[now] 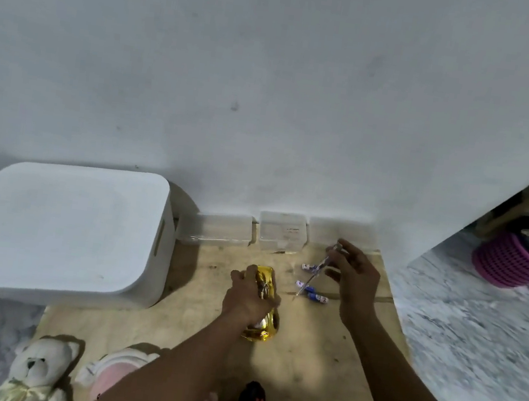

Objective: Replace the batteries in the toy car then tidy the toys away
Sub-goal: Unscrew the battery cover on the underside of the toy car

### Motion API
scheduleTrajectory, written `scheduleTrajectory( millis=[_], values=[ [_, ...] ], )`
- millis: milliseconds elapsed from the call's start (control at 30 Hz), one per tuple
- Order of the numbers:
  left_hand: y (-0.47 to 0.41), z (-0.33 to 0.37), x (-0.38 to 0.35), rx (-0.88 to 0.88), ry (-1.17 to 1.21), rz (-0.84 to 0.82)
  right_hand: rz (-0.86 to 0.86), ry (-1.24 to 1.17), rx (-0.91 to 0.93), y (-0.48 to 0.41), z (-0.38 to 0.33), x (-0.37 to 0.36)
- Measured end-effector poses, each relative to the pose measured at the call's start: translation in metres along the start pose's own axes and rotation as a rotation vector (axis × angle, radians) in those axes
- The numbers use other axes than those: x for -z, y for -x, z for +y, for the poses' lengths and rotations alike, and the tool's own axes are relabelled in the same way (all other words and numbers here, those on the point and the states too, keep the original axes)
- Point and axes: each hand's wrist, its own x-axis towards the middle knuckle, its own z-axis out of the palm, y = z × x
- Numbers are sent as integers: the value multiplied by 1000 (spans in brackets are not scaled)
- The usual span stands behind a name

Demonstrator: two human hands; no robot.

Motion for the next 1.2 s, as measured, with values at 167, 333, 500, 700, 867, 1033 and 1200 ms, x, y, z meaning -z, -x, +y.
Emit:
scheduleTrajectory(
  millis=[167,333,500,700,867,1033,1200],
  values=[
    [29,-11,30,-79,413,-21,-42,-14,-34,24,-8,1],
    [87,-15,63,-170,699,-233,-85,-107,-13,64,-21,-8],
    [128,-35,79,-184,988,-244,-175,-135,57,112,-41,-25],
    [166,-50,100,-233,1136,-172,-233,-90,183,159,-61,-43],
    [181,-58,111,-313,1085,-71,-253,-53,309,188,-70,-55],
    [193,-59,121,-360,937,-43,-218,50,433,203,-73,-64],
    [197,-60,123,-401,845,6,-243,59,504,217,-77,-70]
  ],
)
